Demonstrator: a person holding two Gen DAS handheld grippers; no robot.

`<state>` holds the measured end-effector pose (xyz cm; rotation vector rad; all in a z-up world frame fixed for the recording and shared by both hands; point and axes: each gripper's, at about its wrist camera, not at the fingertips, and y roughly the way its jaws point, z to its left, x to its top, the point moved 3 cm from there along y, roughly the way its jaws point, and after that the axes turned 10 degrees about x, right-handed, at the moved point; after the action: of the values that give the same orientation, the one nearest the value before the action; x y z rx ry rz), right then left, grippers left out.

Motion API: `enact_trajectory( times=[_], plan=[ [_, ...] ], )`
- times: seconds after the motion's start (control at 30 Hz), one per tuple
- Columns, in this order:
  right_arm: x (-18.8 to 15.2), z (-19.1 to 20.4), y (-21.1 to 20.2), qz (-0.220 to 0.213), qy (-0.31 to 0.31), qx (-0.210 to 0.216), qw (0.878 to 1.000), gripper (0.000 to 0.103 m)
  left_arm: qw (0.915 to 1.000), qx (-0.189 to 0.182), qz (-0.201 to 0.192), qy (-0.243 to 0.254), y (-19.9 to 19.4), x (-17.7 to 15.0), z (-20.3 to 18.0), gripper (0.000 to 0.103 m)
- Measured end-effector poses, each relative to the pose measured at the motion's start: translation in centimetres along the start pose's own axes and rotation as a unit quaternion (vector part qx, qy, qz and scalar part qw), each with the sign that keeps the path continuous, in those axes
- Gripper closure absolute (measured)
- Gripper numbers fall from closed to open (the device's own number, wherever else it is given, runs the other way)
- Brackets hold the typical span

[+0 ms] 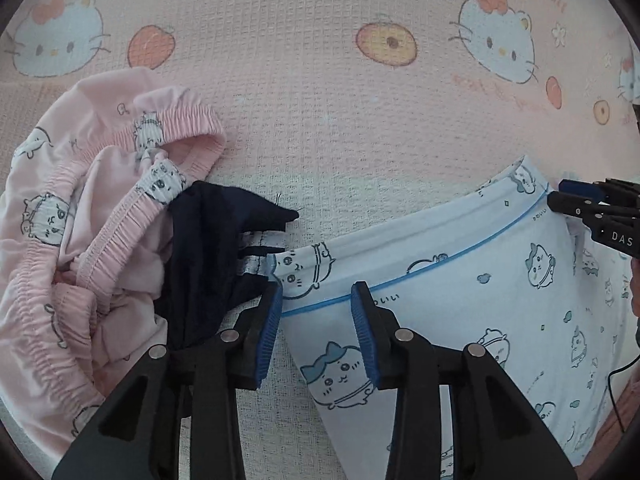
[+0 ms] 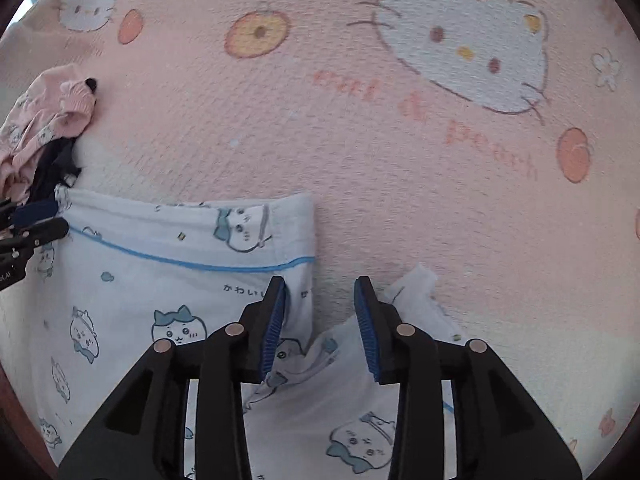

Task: Fold clothes

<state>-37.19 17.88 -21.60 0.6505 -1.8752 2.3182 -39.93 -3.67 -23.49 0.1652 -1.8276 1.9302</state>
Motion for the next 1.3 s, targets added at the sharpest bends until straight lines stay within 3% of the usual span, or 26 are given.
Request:
enact_trajectory(
  times=[0.13, 0.17, 0.23, 0.3, 0.4, 0.53, 0.63, 0.77, 1.03, 1.13, 1.2, 1.3],
  plan=[
    [-0.8, 0.3, -2.3, -0.03, 0.012, 0.018, 0.999, 0.066, 0.997, -0.043, -0.037, 0.052, -1.5, 1.5, -4.3, 0.065],
    [-1.2, 0.4, -2.6, -0.034, 0.018, 0.032, 0.999, 0.066, 0.9959, -0.045, -0.039, 0.068, -1.4, 1.7, -5.6, 0.065],
    [-1.4, 0.8, -1.3, -0.014, 0.004, 0.02, 1.0, 0.066, 0.9953, -0.052, -0.022, 0.078, -0.7, 1.8, -7.2, 0.065],
    [-1.6, 1.1, 0.2, 0.008, -0.012, 0.003, 1.0, 0.066, 0.9956, -0.06, -0.009, 0.071, -0.4, 1.5, -7.6, 0.065],
    [-1.2, -0.6, 0.6, 0.0, 0.02, 0.011, 1.0, 0.067, 0.997, -0.061, 0.002, 0.048, -1.1, 0.3, -6.5, 0.065],
    [-0.5, -2.2, -3.4, -0.064, 0.082, 0.006, 0.994, 0.066, 0.9975, -0.067, 0.022, 0.009, -2.8, -2.0, -4.3, 0.065],
    [-1.5, -1.2, -6.2, -0.056, 0.113, 0.037, 0.991, 0.066, 0.9971, -0.064, 0.04, 0.001, -4.6, -5.0, -4.1, 0.065],
    [-7.5, 1.2, -9.5, -0.03, 0.154, 0.048, 0.986, 0.066, 0.993, -0.083, 0.083, -0.004, -6.3, -9.0, -5.0, 0.065],
    [-22.3, 7.1, -11.9, 0.026, 0.188, 0.022, 0.982, 0.066, 0.9901, -0.085, 0.101, 0.047, -9.6, -16.5, -9.1, 0.065],
    [-25.9, 8.0, -11.8, 0.038, 0.195, 0.031, 0.98, 0.066, 0.9869, -0.099, 0.118, 0.047, -9.9, -18.9, -9.5, 0.065],
    [-27.7, 8.1, -11.4, 0.053, 0.187, 0.008, 0.981, 0.066, 0.9845, -0.105, 0.132, 0.047, -9.8, -20.6, -9.7, 0.065],
    [-30.0, 7.6, -11.8, 0.056, 0.177, -0.03, 0.982, 0.066, 0.9852, -0.077, 0.139, 0.064, -9.3, -22.6, -9.9, 0.065]
  ],
)
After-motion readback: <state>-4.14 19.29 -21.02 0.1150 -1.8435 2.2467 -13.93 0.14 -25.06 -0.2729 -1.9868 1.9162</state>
